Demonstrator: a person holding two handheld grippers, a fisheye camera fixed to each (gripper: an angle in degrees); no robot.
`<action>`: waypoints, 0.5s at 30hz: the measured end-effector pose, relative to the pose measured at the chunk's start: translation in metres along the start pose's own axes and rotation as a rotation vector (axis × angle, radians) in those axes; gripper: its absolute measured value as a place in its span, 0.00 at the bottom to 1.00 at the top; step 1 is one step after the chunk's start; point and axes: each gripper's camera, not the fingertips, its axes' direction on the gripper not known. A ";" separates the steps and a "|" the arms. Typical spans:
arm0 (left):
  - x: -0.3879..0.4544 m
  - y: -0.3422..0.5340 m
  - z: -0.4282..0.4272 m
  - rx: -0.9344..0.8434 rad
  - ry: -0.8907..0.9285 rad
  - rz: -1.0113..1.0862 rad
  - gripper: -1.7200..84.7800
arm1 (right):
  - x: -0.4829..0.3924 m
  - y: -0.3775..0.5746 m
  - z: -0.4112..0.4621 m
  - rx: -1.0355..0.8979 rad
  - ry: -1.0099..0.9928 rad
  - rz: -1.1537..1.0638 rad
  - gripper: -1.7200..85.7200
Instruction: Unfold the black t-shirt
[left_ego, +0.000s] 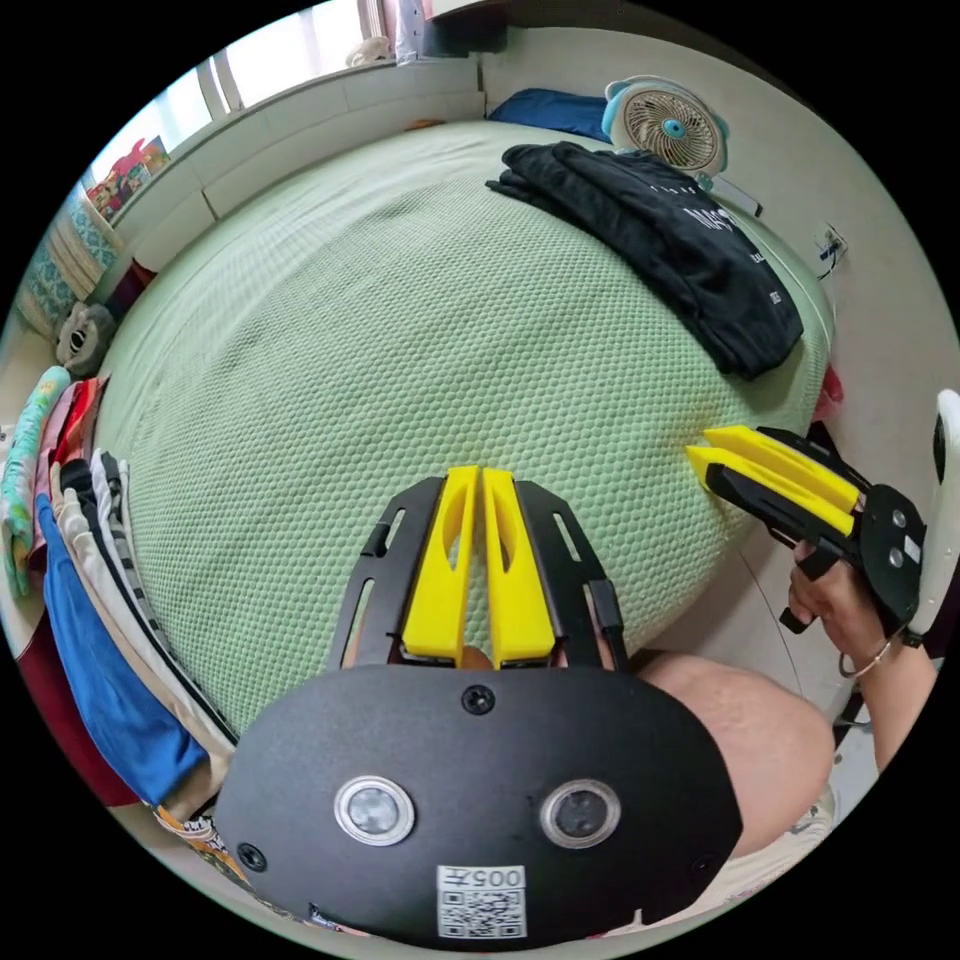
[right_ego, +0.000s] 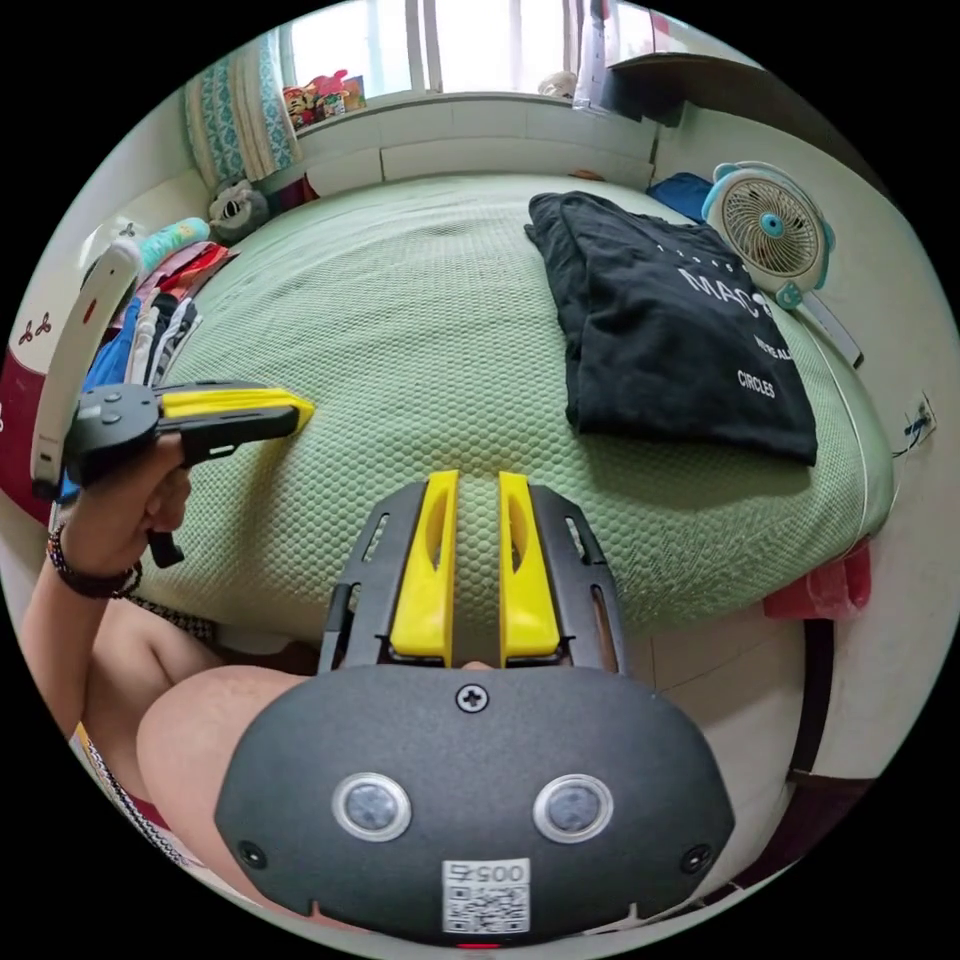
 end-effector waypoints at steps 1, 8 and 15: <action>0.005 -0.003 0.005 0.011 -0.021 -0.001 0.03 | 0.001 0.000 0.001 -0.002 -0.002 0.000 0.07; 0.014 -0.024 0.032 -0.006 -0.049 -0.027 0.01 | 0.003 -0.006 0.006 -0.044 0.005 -0.029 0.05; 0.010 -0.033 0.043 0.015 -0.028 -0.044 0.01 | 0.005 -0.023 0.008 -0.141 -0.001 0.009 0.05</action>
